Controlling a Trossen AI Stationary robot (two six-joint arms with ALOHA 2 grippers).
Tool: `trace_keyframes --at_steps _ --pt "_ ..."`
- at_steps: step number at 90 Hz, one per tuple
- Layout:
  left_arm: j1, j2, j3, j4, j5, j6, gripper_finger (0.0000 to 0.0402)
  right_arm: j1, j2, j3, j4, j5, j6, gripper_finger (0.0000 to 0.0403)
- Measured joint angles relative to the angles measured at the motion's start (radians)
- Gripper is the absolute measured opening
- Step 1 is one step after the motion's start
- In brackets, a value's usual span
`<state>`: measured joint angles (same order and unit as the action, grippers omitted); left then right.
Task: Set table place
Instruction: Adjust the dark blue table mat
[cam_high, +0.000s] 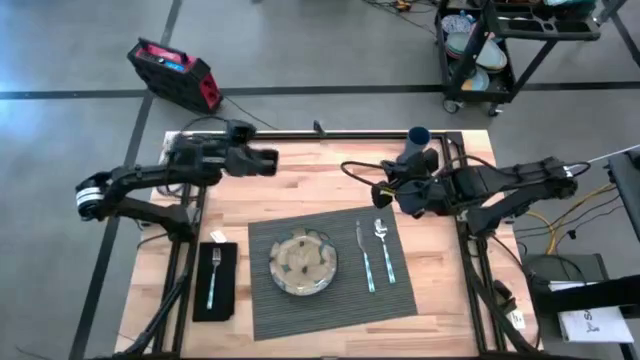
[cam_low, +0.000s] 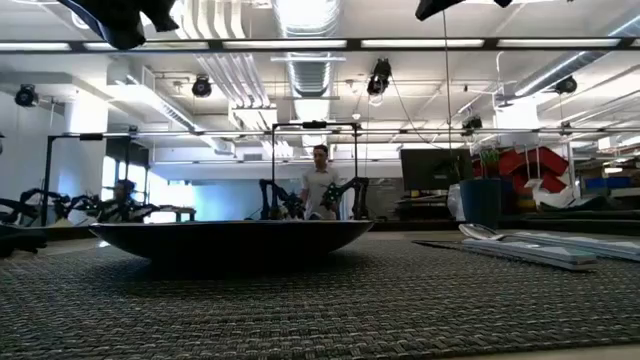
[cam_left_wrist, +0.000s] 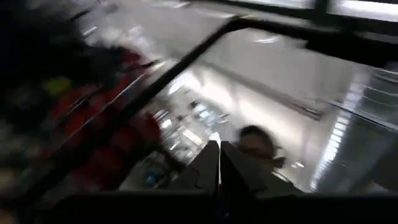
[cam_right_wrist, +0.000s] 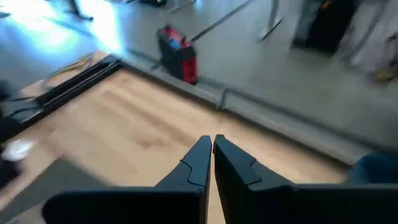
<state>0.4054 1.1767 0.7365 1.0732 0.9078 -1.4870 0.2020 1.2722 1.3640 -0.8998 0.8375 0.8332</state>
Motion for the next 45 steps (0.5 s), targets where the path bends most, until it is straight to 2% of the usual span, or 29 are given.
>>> trace_keyframes --at_steps 8,13,17,21,27,31,35,40,45 --pt "-0.025 -0.042 -0.03 -0.461 0.037 0.267 0.0 0.001 0.016 -0.008 -0.004 -0.1 0.063 0.0002" --pt "-0.037 -0.078 -0.038 -0.807 -0.003 0.473 0.0 0.006 0.031 -0.016 -0.009 -0.153 0.099 0.0002" --pt "-0.051 -0.108 -0.038 -1.107 -0.118 0.637 0.0 0.012 0.047 -0.019 -0.009 -0.183 0.129 0.0002" --pt "-0.073 -0.128 -0.035 -1.389 -0.286 0.768 0.0 0.019 0.064 -0.024 -0.008 -0.205 0.161 0.0002" --pt "-0.122 -0.151 -0.032 -1.711 -0.565 0.854 0.0 0.031 0.096 -0.035 -0.008 -0.22 0.2 0.0002" --pt "-0.162 -0.17 -0.032 -1.857 -0.698 0.857 0.0 0.04 0.126 -0.043 -0.01 -0.224 0.219 0.0002" --pt "-0.21 -0.193 -0.041 -1.937 -0.778 0.838 0.0 0.043 0.154 -0.051 -0.019 -0.242 0.23 0.0002" --pt "-0.285 -0.221 -0.064 -1.963 -0.81 0.79 0.0 0.043 0.192 -0.061 -0.059 -0.286 0.254 0.0002" --pt "-0.371 -0.251 -0.094 -1.913 -0.818 0.721 0.0 0.043 0.234 -0.075 -0.122 -0.316 0.305 0.0002"
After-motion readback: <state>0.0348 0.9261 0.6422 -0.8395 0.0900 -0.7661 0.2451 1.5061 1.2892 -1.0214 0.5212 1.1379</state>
